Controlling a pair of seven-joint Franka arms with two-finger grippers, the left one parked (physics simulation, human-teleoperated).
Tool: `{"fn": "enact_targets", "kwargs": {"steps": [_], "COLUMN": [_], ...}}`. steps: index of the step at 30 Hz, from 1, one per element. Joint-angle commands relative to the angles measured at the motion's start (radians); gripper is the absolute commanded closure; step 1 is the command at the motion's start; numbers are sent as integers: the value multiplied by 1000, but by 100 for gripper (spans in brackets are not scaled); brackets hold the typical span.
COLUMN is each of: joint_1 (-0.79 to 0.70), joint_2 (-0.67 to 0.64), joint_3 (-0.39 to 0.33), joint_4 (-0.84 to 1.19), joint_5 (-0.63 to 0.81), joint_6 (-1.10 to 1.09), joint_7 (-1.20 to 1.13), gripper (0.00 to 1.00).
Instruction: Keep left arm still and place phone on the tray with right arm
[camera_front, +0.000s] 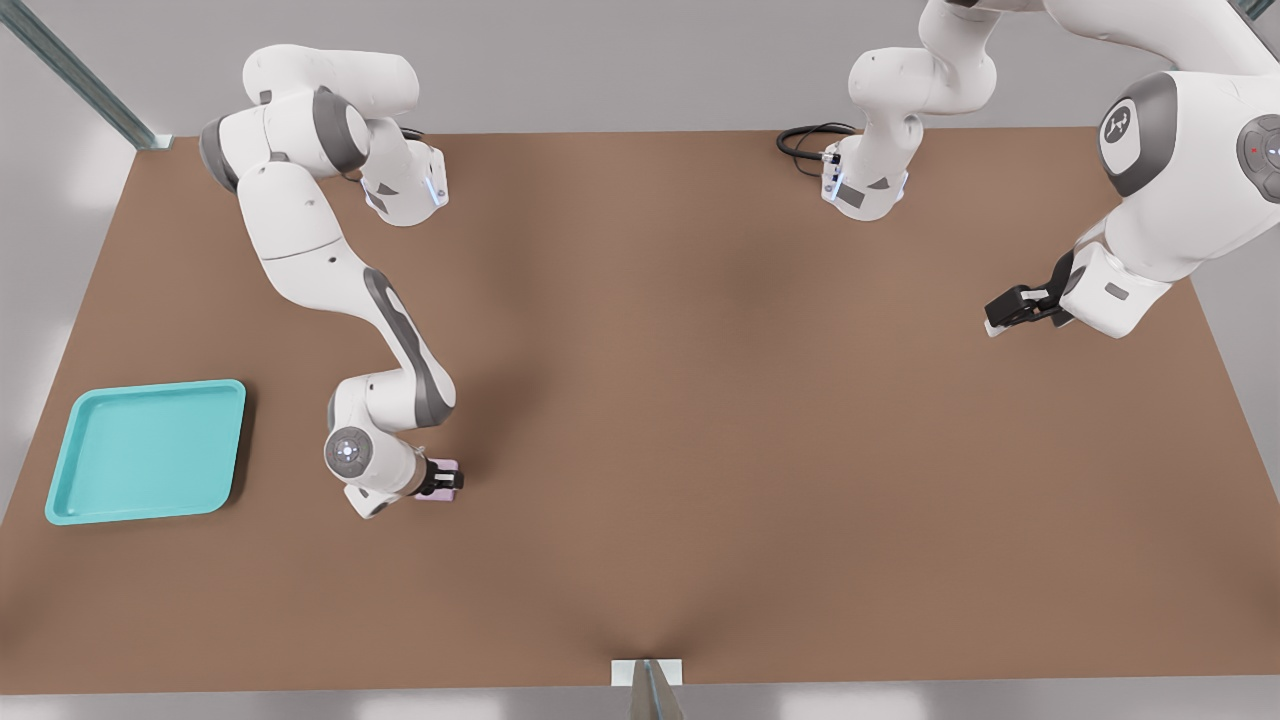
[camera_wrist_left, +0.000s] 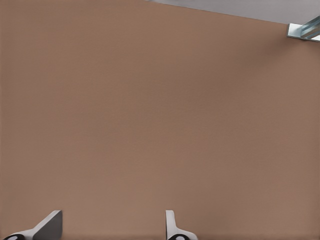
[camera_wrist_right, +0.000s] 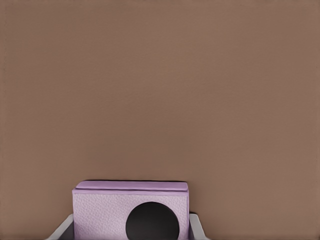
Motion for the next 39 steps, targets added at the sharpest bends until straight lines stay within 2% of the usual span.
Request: {"fn": "enact_targets", "kwargs": {"steps": [1, 6, 9, 13, 14, 17, 19, 23, 25, 27, 30, 31, 32, 34, 35, 37, 39], "joint_1": [-2, -52, -135, -365, -443, -586, -620, -677, -700, -700, -700, -698, -667, -459, -381, -94, -77], "joint_2": [-6, -118, -205, -277, -285, -291, -283, -79, -46, -43, -55, -133, -231, -519, -582, -558, -464], "joint_3": [2, 2, 2, 8, 44, 57, 38, -14, -14, -14, -2, 41, 49, 12, 9, -189, -156], "joint_4": [1, -2, -88, -180, -180, -194, -191, -48, -15, -15, -15, -24, -27, -171, -156, -4, 269], "joint_5": [-5, -10, -10, -10, -10, -34, -43, -37, -39, -39, -39, -37, -37, -42, -42, -34, -36], "joint_6": [-9, -87, -82, -76, -78, -71, -41, 27, 27, 25, 13, -8, -97, -183, -280, -432, -714], "joint_7": [-8, -28, -116, -375, -426, -577, -659, -858, -903, -903, -897, -884, -815, -524, -397, -301, -196], "gripper": [22, 22, 22, 22, 22, 22, 22, 22, 22, 0, 0, 0, 0, 0, 0, 0, 0]}}
